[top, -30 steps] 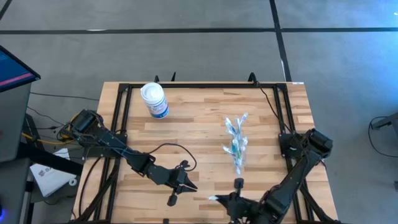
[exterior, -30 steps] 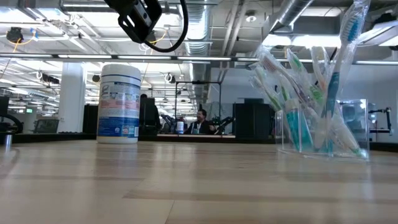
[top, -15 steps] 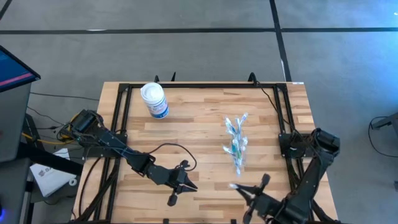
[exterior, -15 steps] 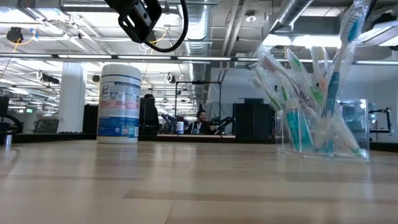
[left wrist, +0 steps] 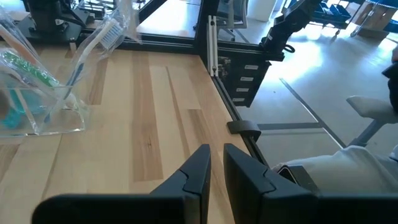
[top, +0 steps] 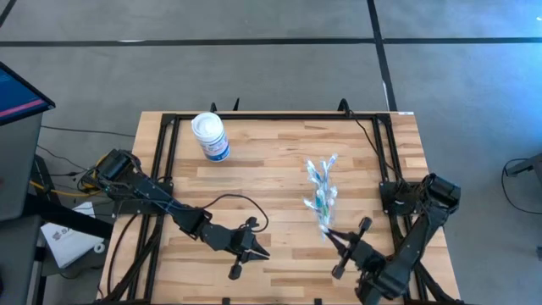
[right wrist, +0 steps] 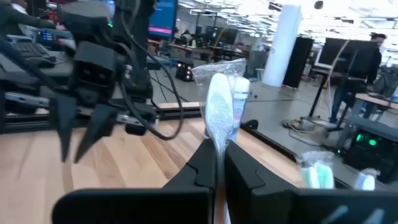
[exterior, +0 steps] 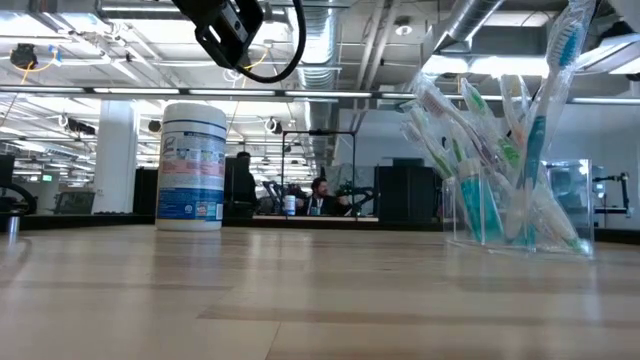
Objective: Pick & Place toothbrushing station
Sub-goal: Put the orange toothbrush into the transparent organizer
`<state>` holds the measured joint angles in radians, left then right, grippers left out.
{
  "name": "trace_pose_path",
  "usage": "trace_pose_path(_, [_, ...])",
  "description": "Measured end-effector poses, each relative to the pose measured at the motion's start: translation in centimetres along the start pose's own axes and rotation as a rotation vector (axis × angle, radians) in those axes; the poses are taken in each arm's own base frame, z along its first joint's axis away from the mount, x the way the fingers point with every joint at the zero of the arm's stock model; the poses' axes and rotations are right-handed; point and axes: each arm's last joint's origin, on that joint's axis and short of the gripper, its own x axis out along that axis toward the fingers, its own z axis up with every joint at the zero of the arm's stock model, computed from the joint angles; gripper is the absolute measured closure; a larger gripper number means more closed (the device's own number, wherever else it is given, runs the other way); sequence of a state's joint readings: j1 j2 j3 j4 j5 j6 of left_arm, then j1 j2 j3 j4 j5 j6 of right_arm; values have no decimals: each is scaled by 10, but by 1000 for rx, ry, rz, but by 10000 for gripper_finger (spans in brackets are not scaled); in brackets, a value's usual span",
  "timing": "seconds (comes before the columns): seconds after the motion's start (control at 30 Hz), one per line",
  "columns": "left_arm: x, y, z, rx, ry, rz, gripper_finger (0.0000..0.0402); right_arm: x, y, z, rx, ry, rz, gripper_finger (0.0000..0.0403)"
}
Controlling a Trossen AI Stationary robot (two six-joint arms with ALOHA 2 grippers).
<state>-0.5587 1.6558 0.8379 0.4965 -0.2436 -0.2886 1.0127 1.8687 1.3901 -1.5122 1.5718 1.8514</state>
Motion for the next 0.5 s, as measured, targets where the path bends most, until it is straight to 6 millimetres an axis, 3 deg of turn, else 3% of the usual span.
trace_pose_path(0.33, [0,0,0,0,-1,-1,363,8,-17,-21,58,4,-26,402])
trace_pose_path(0.5, [0,2,1,18,-5,3,363,10,-29,-9,70,4,-35,402])
